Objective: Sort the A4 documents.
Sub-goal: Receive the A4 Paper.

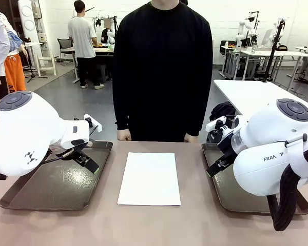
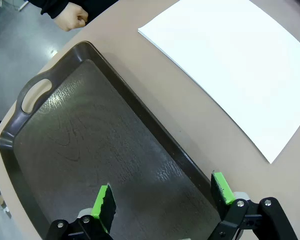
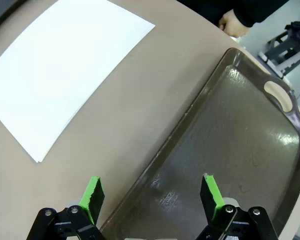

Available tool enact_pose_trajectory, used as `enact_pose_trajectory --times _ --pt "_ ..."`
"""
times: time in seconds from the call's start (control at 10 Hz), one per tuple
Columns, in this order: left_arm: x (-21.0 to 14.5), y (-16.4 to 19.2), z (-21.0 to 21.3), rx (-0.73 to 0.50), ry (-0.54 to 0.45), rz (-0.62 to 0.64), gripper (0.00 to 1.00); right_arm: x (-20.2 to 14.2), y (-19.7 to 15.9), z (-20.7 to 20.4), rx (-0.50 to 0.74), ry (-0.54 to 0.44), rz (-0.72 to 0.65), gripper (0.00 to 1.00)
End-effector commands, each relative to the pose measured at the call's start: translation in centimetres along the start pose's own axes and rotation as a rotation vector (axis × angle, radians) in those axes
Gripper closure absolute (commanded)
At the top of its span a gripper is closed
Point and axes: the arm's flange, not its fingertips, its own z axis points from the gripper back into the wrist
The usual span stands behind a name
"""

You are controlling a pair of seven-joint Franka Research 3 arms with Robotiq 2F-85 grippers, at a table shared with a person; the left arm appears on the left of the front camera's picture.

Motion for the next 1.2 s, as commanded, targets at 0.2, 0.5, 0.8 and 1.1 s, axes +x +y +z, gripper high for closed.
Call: enact_pose_trajectory --times 0.2,0.5,0.8,1.1 --pt "0.0 0.0 0.0 0.000 0.000 0.000 0.00 0.0 0.0 0.0 0.000 0.000 0.000 0.00" --pt "-3.3 3.5 4.3 -0.121 -0.071 0.050 0.00 -2.0 -4.7 4.3 0.156 -0.112 -0.008 0.00" --pt "-6.0 6.7 9.6 -0.231 -0.112 0.085 0.00 -5.0 -8.0 9.3 0.130 -0.187 -0.001 0.00" --pt "-7.7 7.8 14.0 -0.313 -0.208 0.034 0.00 -6.7 -10.1 13.5 0.201 -0.297 0.039 0.00"
